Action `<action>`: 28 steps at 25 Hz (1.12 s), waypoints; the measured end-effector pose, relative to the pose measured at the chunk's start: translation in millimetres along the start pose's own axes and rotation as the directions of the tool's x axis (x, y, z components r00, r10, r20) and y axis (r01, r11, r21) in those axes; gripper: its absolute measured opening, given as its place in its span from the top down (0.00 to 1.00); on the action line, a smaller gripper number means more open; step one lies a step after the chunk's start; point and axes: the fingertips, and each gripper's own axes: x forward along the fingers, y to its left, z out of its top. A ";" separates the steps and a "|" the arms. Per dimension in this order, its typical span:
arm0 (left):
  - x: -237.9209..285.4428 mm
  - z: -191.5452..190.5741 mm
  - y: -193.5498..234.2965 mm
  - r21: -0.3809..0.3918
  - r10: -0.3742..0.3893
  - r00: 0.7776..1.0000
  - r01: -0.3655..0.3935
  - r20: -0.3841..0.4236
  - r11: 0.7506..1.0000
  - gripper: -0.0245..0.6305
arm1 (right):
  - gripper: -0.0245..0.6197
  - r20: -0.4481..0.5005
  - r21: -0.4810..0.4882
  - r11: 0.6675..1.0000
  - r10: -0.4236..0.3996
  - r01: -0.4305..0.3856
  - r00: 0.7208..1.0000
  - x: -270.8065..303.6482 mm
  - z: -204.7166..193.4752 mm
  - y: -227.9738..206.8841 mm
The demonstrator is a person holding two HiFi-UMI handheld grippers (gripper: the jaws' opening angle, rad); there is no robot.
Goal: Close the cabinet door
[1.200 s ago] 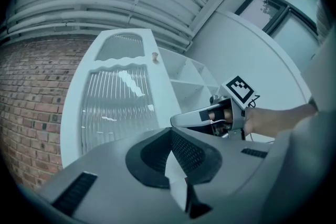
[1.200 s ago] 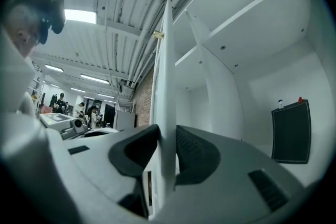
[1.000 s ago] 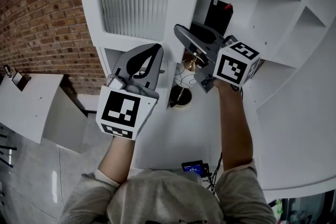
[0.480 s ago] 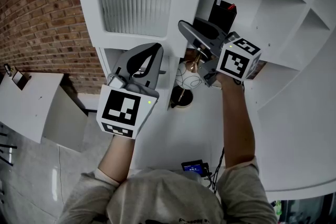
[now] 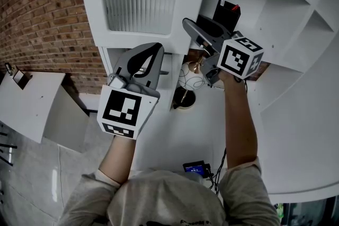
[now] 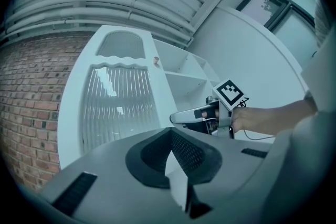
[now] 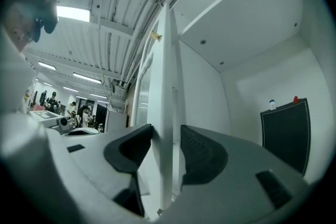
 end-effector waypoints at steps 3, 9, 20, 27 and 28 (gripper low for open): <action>-0.8 3.1 3.2 -0.002 0.003 1.000 -0.003 -0.001 1.000 0.95 | 0.68 -0.009 -0.006 1.000 -0.011 0.011 1.000 1.9 2.4 -1.2; -3.9 3.3 4.0 -0.002 0.006 1.000 -0.006 -0.003 1.000 0.95 | 0.70 -0.023 -0.029 0.998 -0.058 0.057 0.998 3.0 2.5 -2.2; -8.7 2.6 7.5 -0.001 0.014 1.000 -0.014 -0.008 1.000 0.95 | 0.72 -0.040 -0.083 0.973 -0.217 0.213 0.975 5.7 0.2 -4.9; -10.5 2.9 6.9 -0.004 0.014 1.000 -0.014 -0.009 1.000 0.95 | 0.71 -0.023 -0.097 0.953 -0.290 0.286 0.957 5.2 -0.8 -5.8; -10.9 3.1 6.7 -0.004 0.014 1.000 -0.014 -0.009 1.000 0.95 | 0.71 -0.021 -0.099 0.951 -0.298 0.295 0.954 5.0 -1.0 -6.1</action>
